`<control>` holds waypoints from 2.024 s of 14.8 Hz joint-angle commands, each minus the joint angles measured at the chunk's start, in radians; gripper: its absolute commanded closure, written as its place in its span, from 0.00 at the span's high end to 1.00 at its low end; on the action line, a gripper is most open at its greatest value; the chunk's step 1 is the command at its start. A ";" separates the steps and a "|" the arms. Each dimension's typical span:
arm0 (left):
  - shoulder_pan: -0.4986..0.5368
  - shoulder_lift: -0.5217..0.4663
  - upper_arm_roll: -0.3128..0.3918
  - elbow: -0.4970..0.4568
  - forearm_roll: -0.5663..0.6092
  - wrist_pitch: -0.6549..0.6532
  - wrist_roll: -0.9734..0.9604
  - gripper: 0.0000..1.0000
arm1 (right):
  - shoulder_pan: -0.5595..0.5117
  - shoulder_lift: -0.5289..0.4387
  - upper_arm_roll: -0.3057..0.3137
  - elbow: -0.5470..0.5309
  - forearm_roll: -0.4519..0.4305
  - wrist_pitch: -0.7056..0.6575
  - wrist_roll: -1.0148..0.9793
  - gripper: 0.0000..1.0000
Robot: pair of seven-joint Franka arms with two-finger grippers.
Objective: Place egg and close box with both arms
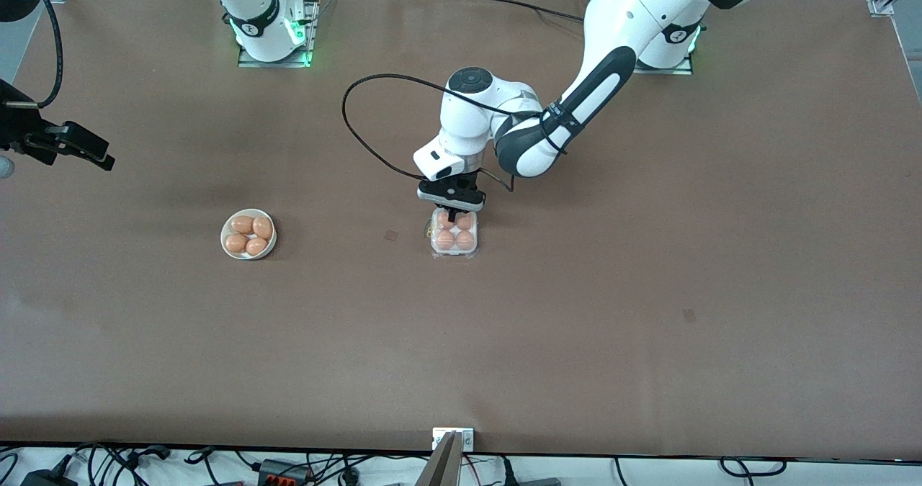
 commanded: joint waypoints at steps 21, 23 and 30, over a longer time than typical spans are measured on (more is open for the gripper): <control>0.449 -0.113 -0.572 0.180 -0.122 -1.282 0.606 1.00 | -0.013 -0.051 0.022 -0.033 0.001 -0.046 -0.015 1.00; 0.486 -0.113 -0.571 0.243 -0.188 -1.329 0.690 1.00 | -0.013 -0.082 0.022 -0.083 -0.002 -0.006 -0.015 1.00; 0.512 -0.366 -0.193 0.265 -0.709 -1.314 0.895 1.00 | -0.015 -0.114 0.022 -0.117 -0.002 0.005 -0.017 1.00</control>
